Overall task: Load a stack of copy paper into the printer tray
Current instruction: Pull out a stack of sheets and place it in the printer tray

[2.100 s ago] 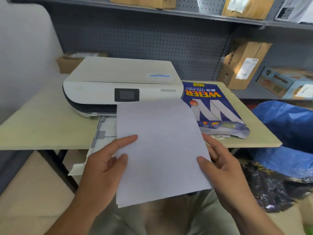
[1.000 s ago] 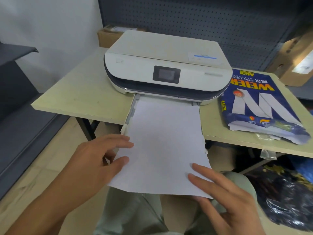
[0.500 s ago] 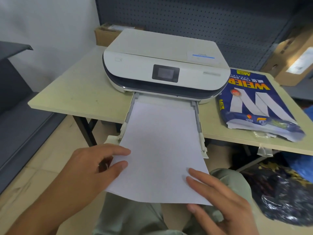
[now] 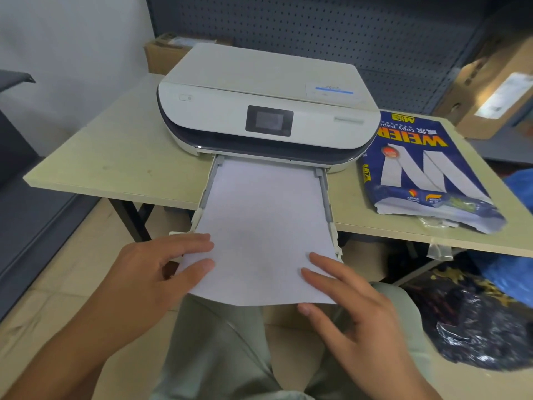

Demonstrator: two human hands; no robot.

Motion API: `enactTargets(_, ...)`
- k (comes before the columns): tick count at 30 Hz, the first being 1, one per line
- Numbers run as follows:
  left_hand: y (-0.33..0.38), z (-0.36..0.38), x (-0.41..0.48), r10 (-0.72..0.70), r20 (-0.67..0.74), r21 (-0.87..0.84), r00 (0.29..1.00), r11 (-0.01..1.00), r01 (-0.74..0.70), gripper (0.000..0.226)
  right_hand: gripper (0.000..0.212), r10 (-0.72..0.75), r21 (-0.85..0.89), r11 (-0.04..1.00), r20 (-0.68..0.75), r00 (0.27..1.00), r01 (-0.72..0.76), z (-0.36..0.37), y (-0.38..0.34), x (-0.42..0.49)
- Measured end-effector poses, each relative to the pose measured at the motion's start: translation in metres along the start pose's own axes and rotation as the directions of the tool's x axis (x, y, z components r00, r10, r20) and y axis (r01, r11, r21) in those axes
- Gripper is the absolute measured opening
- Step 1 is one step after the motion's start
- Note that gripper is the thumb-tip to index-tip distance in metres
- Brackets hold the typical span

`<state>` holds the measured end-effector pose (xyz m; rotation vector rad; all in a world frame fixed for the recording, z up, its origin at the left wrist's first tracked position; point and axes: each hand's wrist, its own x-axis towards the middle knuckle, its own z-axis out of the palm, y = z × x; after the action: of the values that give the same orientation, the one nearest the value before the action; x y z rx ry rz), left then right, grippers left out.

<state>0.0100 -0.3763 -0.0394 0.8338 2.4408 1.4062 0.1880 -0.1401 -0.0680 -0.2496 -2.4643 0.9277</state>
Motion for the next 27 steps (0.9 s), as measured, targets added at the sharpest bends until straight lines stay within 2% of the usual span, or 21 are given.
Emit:
enactTargets(3, -0.007, -0.002, 0.002, 0.082, 0.06, 0.197, 0.995, 0.976, -0.093, 0.044, 0.04, -0.002, -0.004, 1.0, 0.004, 1.0, 0.002, 0.002, 0.002, 0.006)
enactTargets(6, -0.013, -0.004, 0.004, 0.085, 0.137, 0.331, 0.987, 0.935, -0.126, 0.06, 0.038, -0.016, -0.03, 0.999, -0.013, 1.0, 0.016, 0.004, 0.005, 0.011)
enactTargets(13, -0.019, 0.004, 0.016, 0.192, 0.114, 0.359, 0.975, 0.907, -0.221, 0.078, 0.035, -0.046, -0.166, 0.985, -0.063, 0.997, 0.035, 0.007, 0.015, 0.02)
enactTargets(17, -0.017, 0.008, 0.019, 0.194, 0.12, 0.332, 0.974, 0.916, -0.223, 0.074, 0.035, -0.058, -0.233, 0.971, -0.044, 0.997, 0.046, 0.005, 0.02, 0.026)
enactTargets(23, -0.024, 0.014, 0.027, 0.196, 0.083, 0.4, 0.977, 0.892, -0.212, 0.078, 0.034, -0.069, -0.295, 0.954, -0.058, 0.996, 0.049, 0.006, 0.027, 0.032)
enactTargets(27, -0.02, 0.016, 0.033, 0.197, 0.074, 0.434, 0.978, 0.876, -0.209, 0.07, 0.033, -0.074, -0.316, 0.947, -0.059, 0.996, 0.052, 0.007, 0.031, 0.038)
